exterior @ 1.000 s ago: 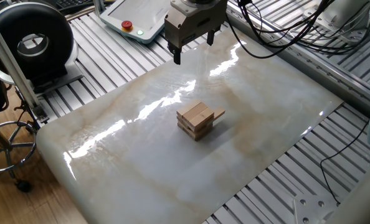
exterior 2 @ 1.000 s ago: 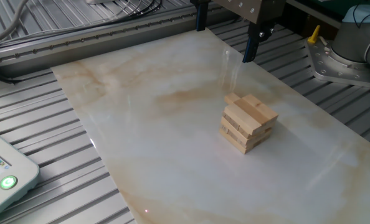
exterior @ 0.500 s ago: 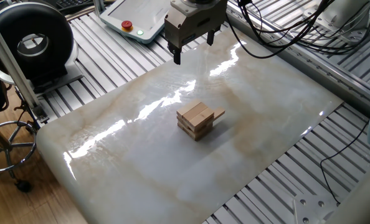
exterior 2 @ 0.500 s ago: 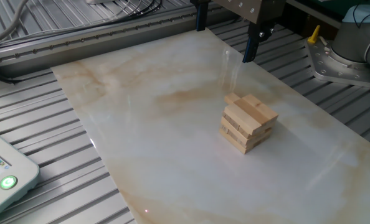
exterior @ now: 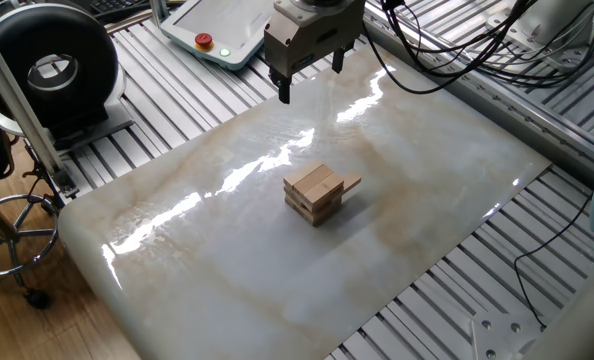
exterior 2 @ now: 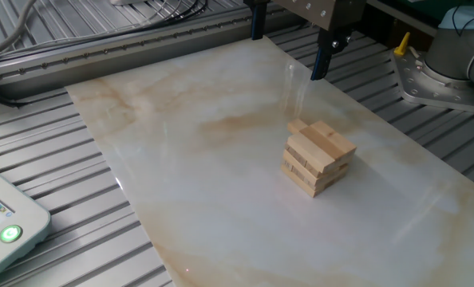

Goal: Play Jenga

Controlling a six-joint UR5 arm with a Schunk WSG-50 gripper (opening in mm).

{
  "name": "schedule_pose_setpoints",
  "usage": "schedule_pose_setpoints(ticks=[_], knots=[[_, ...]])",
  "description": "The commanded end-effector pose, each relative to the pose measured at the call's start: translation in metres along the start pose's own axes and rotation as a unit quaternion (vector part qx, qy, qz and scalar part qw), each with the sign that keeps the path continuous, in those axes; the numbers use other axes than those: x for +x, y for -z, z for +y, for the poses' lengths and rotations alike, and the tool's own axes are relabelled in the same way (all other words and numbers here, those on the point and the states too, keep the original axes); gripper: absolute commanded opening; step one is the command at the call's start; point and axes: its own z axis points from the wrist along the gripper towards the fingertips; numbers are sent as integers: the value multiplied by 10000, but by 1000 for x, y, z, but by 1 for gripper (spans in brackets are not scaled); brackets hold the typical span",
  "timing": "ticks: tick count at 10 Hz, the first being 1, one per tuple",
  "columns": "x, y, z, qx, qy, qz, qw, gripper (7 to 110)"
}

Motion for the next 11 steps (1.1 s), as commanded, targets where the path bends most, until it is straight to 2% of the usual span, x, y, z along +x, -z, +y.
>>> schedule_pose_setpoints(ticks=[1, 2, 3, 4, 5, 7, 9, 11], knots=[[-25, 2, -11, 301, 869, -488, 9946, 109], [-27, 1, -8, 269, 1225, -511, 9908, 109], [-27, 1, -5, 224, 1510, -510, 9870, 7], [-28, 1, -4, 214, 1780, -537, 9823, 7], [-29, 1, -2, 175, 1861, -551, 9808, 7], [-28, 1, -1, 148, 1837, -541, 9814, 7], [-27, 1, 1, 122, 1963, -529, 9790, 7], [-28, 1, 1, 135, 2321, -555, 9710, 7]])
